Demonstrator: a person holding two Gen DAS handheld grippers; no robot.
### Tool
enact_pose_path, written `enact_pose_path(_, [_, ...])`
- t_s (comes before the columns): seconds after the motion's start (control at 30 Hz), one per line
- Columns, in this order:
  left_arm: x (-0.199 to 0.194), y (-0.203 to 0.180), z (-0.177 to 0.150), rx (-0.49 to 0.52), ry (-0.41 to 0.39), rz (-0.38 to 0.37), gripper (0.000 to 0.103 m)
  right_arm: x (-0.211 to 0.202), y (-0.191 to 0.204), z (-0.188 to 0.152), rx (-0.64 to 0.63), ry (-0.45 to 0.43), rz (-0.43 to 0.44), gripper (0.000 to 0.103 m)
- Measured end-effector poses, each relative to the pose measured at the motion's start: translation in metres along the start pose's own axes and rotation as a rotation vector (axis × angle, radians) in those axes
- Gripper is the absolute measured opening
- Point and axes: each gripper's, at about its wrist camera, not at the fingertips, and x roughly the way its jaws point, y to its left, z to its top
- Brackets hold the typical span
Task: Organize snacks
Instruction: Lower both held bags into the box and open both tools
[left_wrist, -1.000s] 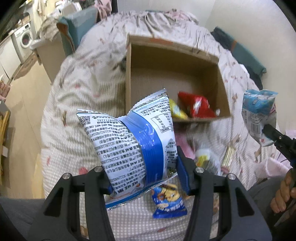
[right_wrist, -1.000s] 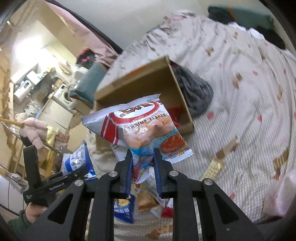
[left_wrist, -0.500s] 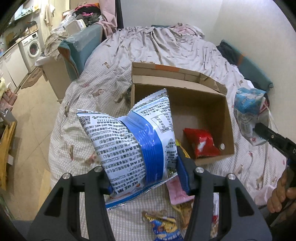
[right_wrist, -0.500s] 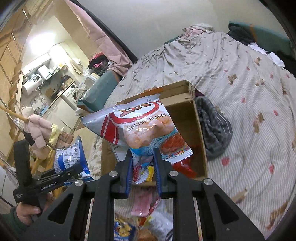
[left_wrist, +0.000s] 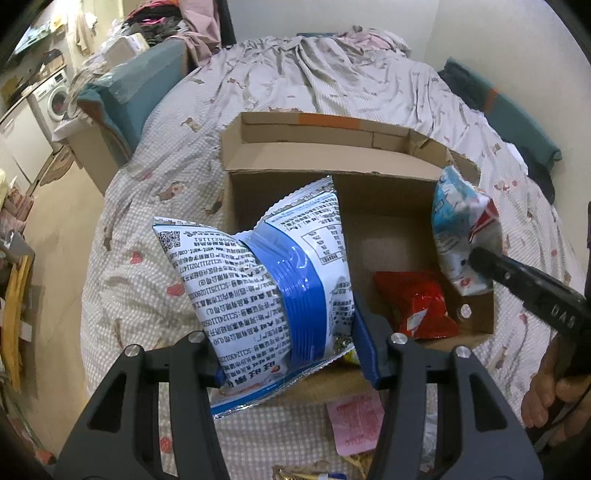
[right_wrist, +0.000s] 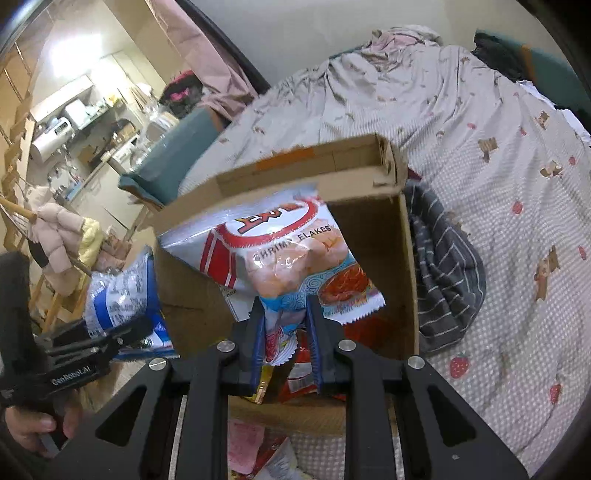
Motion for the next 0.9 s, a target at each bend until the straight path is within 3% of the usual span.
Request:
enact_pose_path(0.27, [0.024, -0.012, 0.004, 0.053, 0.024, 0.018, 0.05, 0.02, 0.004, -0.01, -0.064, 0.093, -0.039, 0.021])
enact_pose_path(0.57, [0.037, -0.014, 0.01, 0.05, 0.035, 0.021, 0.05, 0.029, -0.007, -0.011, -0.046, 0.1, -0.139, 0.022])
enact_pose_path(0.9, [0.04, -0.011, 0.012, 0.038, 0.041, 0.046, 0.053, 0.02, -0.014, -0.006, 0.029, 0.077, -0.085, 0.027])
